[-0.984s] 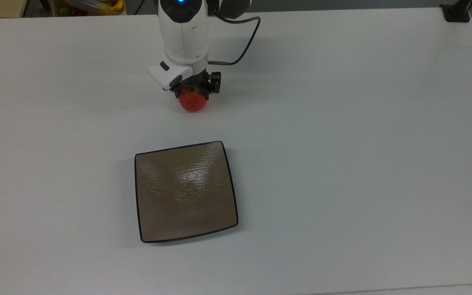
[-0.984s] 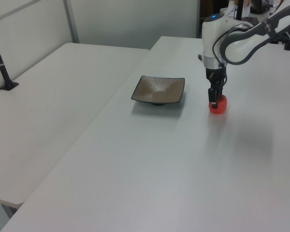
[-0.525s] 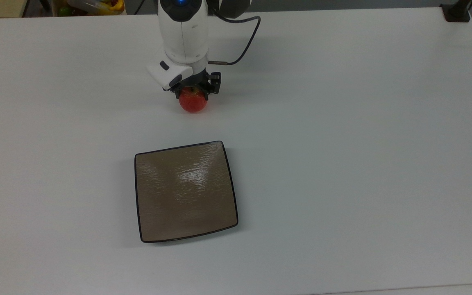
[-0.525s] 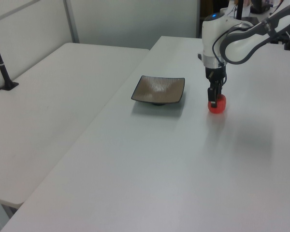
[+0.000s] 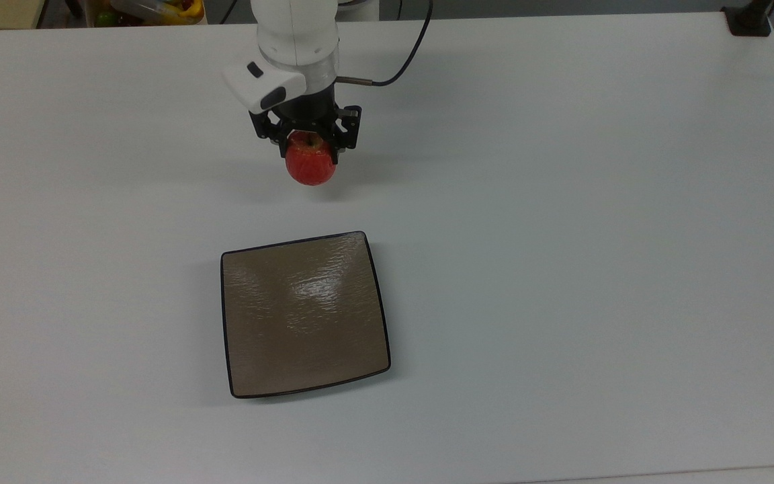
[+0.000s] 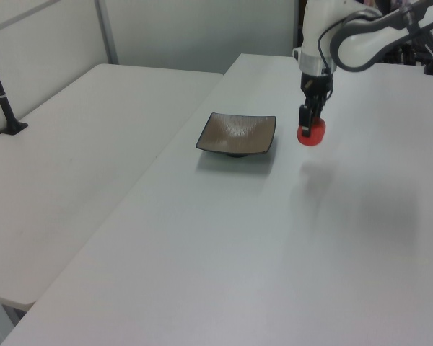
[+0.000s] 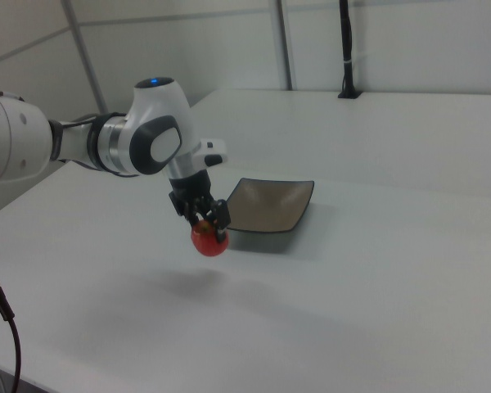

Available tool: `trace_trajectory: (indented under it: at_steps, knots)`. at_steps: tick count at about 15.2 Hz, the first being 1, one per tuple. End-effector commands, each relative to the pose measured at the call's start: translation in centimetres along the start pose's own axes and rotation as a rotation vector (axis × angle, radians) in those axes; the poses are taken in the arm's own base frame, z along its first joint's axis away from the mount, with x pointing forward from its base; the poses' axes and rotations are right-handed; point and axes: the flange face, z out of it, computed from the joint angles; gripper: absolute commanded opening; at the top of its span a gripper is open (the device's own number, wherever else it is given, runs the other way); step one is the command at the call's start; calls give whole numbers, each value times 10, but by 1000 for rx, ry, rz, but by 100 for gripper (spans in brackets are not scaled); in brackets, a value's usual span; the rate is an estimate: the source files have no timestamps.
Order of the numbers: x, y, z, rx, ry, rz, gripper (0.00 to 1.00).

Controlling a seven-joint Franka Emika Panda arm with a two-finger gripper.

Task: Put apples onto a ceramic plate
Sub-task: 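Carry the apple over the brown square plate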

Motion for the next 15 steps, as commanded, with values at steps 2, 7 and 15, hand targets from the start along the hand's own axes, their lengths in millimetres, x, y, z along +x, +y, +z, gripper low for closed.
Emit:
trace_trajectory:
  at_steps: [2,7,15]
  knots:
    - [21,1,-25,33,132,110,42]
    - [51,6,-33,71,235,301,42]
    - [105,10,-12,85,260,459,42]
